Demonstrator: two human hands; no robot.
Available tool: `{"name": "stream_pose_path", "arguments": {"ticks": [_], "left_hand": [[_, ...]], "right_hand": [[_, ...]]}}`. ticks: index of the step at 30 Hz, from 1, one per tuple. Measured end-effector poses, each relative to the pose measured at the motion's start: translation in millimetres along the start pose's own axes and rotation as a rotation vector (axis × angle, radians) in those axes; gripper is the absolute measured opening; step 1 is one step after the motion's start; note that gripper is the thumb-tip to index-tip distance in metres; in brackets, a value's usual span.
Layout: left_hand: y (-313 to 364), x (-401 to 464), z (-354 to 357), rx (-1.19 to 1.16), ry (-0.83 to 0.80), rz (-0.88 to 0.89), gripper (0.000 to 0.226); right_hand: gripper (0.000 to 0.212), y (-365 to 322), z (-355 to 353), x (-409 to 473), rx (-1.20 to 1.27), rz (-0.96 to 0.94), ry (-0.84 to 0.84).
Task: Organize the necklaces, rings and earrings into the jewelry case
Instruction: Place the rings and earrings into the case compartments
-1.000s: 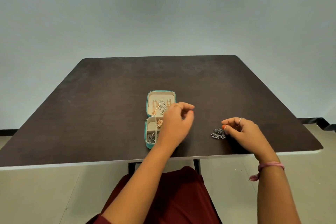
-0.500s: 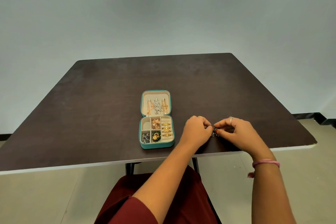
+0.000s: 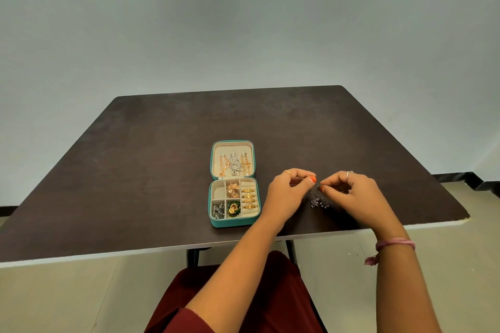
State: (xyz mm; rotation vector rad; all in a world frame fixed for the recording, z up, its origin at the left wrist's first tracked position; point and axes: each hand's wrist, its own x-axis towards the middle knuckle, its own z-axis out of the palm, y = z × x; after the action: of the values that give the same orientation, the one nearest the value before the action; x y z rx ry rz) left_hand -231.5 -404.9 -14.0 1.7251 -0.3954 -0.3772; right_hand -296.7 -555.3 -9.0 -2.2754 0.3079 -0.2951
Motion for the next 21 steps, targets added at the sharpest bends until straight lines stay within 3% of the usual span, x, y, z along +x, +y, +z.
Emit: {"name": "stream_pose_path", "arguments": {"ticks": [15, 21], "left_hand": [[24.7, -7.2, -38.9, -0.104, -0.008, 0.12, 0.022], [27.7, -13.7, -57.2, -0.091, -0.034, 0.126, 0.049]], "right_hand": [[0.007, -37.4, -15.7, 2.7, 0.353, -0.11, 0.062], [0.018, -50.6, -8.2, 3.4, 0.357, -0.145, 0.066]]}}
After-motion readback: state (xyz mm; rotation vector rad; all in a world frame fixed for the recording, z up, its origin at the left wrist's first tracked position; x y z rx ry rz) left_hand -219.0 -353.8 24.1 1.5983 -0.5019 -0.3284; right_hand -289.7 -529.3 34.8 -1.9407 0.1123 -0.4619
